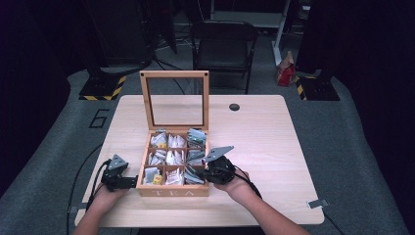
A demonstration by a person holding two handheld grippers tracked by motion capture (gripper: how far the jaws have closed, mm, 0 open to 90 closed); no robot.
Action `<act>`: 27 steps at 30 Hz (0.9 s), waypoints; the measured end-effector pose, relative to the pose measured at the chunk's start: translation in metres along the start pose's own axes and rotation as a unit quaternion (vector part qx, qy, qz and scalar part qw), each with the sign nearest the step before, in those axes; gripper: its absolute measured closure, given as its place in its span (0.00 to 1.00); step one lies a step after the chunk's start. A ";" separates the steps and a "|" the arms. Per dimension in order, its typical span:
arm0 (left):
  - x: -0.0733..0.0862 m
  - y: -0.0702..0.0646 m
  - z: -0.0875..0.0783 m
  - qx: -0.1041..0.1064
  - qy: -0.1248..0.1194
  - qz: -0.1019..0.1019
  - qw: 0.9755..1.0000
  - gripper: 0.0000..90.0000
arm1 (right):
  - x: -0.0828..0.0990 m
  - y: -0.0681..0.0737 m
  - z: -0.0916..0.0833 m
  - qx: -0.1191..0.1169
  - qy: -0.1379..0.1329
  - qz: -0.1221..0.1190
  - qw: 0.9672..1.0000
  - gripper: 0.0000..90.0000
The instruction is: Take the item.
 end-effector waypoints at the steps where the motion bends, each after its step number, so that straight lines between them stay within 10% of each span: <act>1: 0.000 0.000 0.000 0.000 0.000 0.000 1.000 0.18 | 0.000 0.000 0.000 0.000 0.000 0.000 1.000 1.00; 27: 0.000 -0.001 0.001 -0.003 -0.004 -0.002 1.000 0.18 | -0.040 0.007 -0.056 -0.014 -0.050 -0.016 0.999 1.00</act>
Point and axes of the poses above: each handheld gripper's, and its own axes: z roughly forward along the jaws, x roughly out of its underside, y roughly to its left, the point moved 2 cm from there along z, roughly forward along the jaws, and after that the axes turned 5 degrees about -x, right-handed, at the moved point
